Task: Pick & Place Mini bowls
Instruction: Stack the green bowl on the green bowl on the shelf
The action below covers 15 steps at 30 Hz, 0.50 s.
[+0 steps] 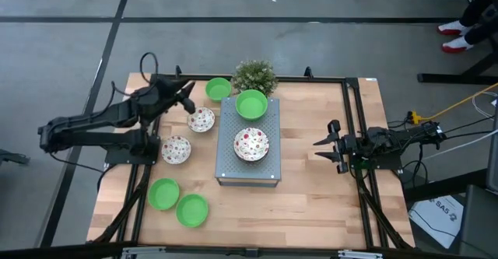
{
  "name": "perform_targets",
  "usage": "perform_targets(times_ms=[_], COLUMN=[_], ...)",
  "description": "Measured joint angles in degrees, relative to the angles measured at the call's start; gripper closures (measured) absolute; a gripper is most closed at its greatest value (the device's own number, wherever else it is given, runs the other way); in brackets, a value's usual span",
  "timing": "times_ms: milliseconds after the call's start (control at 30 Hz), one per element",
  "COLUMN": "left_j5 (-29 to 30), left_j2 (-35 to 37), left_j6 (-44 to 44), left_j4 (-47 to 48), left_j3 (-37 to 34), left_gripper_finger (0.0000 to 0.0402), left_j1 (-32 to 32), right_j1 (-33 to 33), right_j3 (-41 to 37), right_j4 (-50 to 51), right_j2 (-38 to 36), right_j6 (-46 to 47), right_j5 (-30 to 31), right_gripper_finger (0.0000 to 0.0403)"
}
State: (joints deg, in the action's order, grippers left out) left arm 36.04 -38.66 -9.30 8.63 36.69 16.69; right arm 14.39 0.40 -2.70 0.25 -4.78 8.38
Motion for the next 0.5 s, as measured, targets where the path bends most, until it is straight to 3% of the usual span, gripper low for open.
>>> perform_targets(times_ms=[267, 500], left_j5=[-10.48, -15.46], left_j2=[-12.48, -20.23], left_j6=[0.02, -3.6], left_j4=[7.53, 16.16], left_j3=[9.7, 17.27], left_gripper_finger=[0.0282, 0.0244], left_j1=[7.1, 11.04], right_j1=[0.0, -0.02], right_j3=[0.0, 0.0], right_j4=[0.02, 0.0], right_j2=[0.0, 0.0], right_j6=[0.0, 0.0], right_j5=[0.0, 0.0], right_gripper_finger=[0.0256, 0.0256])
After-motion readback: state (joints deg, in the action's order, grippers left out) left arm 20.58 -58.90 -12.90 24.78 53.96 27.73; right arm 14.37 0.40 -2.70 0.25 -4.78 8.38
